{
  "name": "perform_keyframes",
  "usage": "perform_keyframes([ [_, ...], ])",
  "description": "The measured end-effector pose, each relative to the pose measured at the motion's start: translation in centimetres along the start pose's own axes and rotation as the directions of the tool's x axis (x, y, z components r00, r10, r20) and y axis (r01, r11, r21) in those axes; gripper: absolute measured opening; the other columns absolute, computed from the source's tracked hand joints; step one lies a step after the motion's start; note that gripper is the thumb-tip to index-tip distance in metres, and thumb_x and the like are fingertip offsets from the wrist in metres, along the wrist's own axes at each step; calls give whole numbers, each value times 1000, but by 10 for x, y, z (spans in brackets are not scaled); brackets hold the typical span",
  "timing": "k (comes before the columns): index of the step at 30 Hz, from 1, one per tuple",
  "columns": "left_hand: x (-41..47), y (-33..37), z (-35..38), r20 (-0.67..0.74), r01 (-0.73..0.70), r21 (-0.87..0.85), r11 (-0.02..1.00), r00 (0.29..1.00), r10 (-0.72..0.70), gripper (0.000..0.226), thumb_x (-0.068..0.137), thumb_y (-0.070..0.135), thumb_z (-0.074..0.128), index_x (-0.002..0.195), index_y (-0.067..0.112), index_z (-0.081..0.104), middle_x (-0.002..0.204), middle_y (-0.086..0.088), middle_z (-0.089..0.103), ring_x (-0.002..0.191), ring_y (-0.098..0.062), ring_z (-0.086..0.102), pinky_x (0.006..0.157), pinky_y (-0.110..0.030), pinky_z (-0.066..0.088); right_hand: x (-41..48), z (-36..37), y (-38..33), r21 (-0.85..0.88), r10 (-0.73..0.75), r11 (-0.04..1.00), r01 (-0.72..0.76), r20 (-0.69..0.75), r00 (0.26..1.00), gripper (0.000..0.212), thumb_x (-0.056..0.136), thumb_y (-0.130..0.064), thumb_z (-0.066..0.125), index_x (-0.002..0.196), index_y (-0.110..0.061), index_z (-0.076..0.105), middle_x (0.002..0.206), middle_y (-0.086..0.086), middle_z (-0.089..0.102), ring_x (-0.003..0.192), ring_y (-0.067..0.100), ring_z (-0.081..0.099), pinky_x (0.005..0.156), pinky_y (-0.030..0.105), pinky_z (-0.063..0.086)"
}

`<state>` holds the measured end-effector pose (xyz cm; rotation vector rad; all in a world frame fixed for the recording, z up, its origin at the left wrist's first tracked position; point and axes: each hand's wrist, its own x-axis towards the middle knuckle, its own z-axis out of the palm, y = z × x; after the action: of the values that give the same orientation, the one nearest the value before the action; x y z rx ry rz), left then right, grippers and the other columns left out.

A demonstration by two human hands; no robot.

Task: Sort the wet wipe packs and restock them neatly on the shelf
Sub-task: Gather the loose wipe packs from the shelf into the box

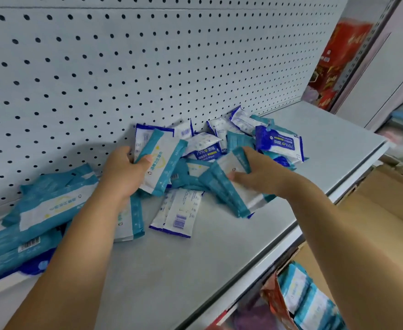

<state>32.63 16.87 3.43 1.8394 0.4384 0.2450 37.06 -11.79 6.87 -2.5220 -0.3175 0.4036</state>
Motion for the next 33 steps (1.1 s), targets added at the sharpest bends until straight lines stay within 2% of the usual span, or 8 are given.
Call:
perform_keyframes([
  [5, -5, -3, -10, 47, -25, 46, 999, 999, 23, 15, 101, 17, 64, 115, 17, 71, 99, 2, 74, 91, -17, 72, 70, -29, 56, 2, -4, -8, -189, -29, 980, 66, 191, 981, 64, 95, -48, 62, 148, -27, 34, 141, -4, 50, 119, 17, 50, 95, 29, 38],
  [9, 1, 12, -15, 328, -49, 137, 989, 945, 2, 15, 97, 15, 69, 111, 19, 70, 107, -3, 77, 96, -19, 74, 89, -40, 59, 0, 0, -12, -292, 31, 956, 26, 187, 982, 77, 94, -57, 58, 156, -29, 21, 154, 3, 40, 134, 25, 44, 106, 37, 35],
  [13, 6, 31, 0, 558, -124, 327, 937, 826, -85, 25, 94, 17, 74, 118, 20, 67, 107, -1, 76, 98, -19, 74, 92, -38, 59, -4, 0, -10, -410, 32, 912, 9, 92, 995, 67, 89, -65, 57, 140, -24, 42, 129, -1, 52, 109, 18, 42, 110, 46, 28],
  [16, 9, 41, 6, 577, -211, 480, 851, 807, -126, 20, 96, 22, 72, 115, 22, 65, 99, 8, 70, 85, -6, 68, 70, -21, 51, -9, 4, -3, -324, 46, 946, -25, 60, 997, 77, 80, -70, 64, 137, -23, 45, 127, 0, 54, 111, 19, 51, 102, 41, 44],
  [20, 12, 50, 7, 598, -341, 620, 707, 789, -144, 20, 95, 27, 72, 114, 25, 64, 101, 12, 67, 85, -5, 63, 69, -23, 47, -18, 10, 6, -189, 80, 979, -69, 48, 996, 69, 67, -72, 74, 117, -29, 53, 108, -9, 62, 95, 10, 62, 84, 33, 58],
  [24, 3, 54, 12, 588, -407, 659, 633, 803, -95, 25, 95, 28, 72, 119, 24, 64, 107, 9, 62, 90, -11, 59, 69, -24, 43, -27, 15, 8, -189, 75, 980, -65, 46, 996, 70, 64, -75, 75, 111, -28, 52, 103, -8, 63, 93, 12, 62, 79, 32, 59],
  [29, -6, 52, 15, 610, -496, 648, 579, 793, -3, 28, 93, 21, 74, 114, 33, 59, 122, 9, 51, 109, -14, 50, 90, -28, 40, -41, 15, 11, -138, 77, 988, -70, 45, 996, 73, 66, -71, 77, 116, -29, 45, 108, -7, 59, 94, 11, 59, 83, 35, 57],
  [33, -9, 53, 16, 659, -568, 649, 506, 752, 1, 30, 93, 22, 74, 96, 42, 51, 129, 8, 48, 116, -15, 47, 103, -33, 40, -50, 15, 20, 82, 127, 988, -127, 6, 992, 76, 65, -62, 82, 122, -32, 41, 115, -7, 58, 91, 11, 65, 78, 33, 61],
])
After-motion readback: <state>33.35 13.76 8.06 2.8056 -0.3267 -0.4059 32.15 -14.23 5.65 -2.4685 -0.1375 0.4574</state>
